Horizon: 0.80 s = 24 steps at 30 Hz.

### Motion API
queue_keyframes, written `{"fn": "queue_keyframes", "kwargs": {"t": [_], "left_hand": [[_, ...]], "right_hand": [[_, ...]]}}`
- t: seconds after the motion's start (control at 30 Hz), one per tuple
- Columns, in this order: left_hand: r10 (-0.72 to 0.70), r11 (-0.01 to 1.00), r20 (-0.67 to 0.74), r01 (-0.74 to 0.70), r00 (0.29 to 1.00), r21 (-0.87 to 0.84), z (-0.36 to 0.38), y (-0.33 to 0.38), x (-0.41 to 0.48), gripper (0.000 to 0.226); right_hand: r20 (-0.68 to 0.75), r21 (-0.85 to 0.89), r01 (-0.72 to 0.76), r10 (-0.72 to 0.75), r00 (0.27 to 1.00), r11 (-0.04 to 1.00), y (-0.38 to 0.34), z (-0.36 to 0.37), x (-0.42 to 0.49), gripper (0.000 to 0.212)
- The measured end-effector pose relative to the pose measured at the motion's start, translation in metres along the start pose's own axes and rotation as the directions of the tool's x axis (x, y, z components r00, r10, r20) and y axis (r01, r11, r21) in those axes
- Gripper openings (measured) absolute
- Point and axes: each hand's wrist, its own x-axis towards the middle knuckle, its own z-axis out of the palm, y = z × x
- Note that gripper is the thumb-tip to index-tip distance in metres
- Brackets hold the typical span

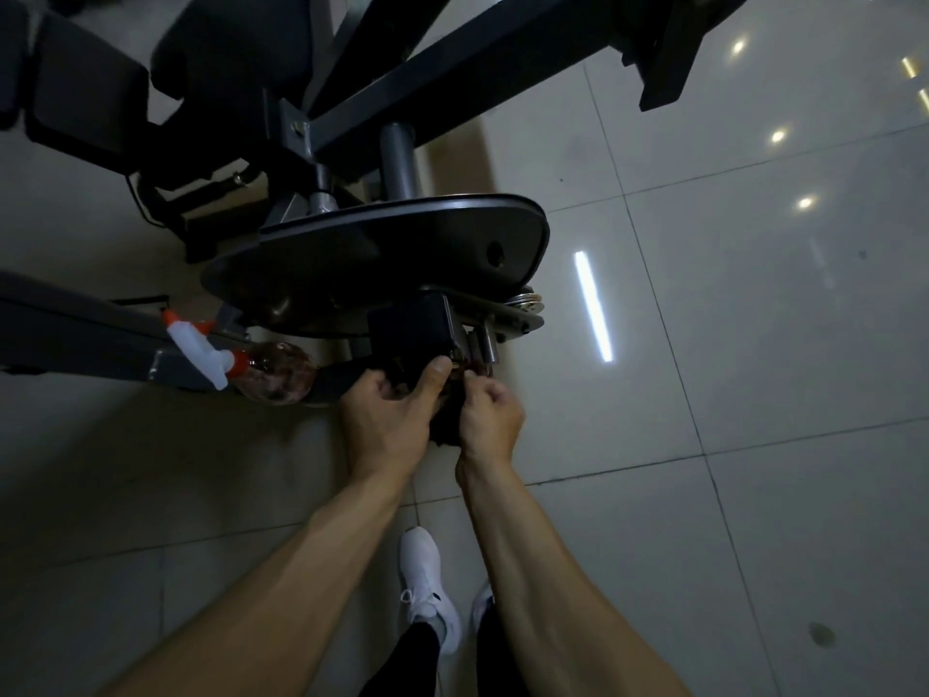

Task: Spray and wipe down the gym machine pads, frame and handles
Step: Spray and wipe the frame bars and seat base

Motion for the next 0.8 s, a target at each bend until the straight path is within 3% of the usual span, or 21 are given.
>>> {"fn": "queue_keyframes", "kwargs": {"t": [0.07, 0.2, 0.37, 0.5, 0.6, 0.73, 0.8], "left_hand": [[-0.002, 1.000, 0.014, 0.002, 1.000, 0.010, -0.002, 0.001, 0.001, 0.029], [0.013, 1.000, 0.105, -0.013, 0.994, -0.002, -0.012, -0.008, 0.007, 0.019], [-0.017, 0.998, 0.159, 0.008, 0.987, 0.057, -0.036, -0.031, 0.023, 0.019], [-0.122, 0.989, 0.076, 0.116, 0.990, 0.088, -0.047, -0.057, 0.026, 0.035], [-0.168, 0.982, 0.051, 0.163, 0.984, 0.100, -0.046, -0.079, 0.029, 0.034], [-0.192, 0.981, 0.067, 0.189, 0.979, 0.046, -0.048, -0.090, 0.029, 0.031], [-0.197, 0.980, 0.071, 0.196, 0.978, 0.022, -0.053, -0.097, 0.034, 0.035]], "right_hand": [[0.072, -0.004, -0.161, 0.161, 0.984, 0.987, 0.017, 0.005, -0.010, 0.021], [0.115, 0.281, -0.306, 0.284, 0.952, 0.910, 0.030, 0.008, -0.014, 0.021], [0.123, 0.330, -0.291, 0.265, 0.956, 0.898, 0.023, 0.011, 0.002, 0.026], [0.264, 0.301, -0.406, 0.334, 0.905, 0.863, 0.029, 0.024, -0.006, 0.026], [0.361, 0.281, -0.471, 0.363, 0.859, 0.836, 0.038, 0.030, 0.003, 0.029], [0.323, 0.366, -0.413, 0.303, 0.897, 0.834, 0.049, 0.025, 0.004, 0.029], [0.355, 0.396, -0.449, 0.318, 0.879, 0.801, 0.055, 0.036, 0.001, 0.025]]}}
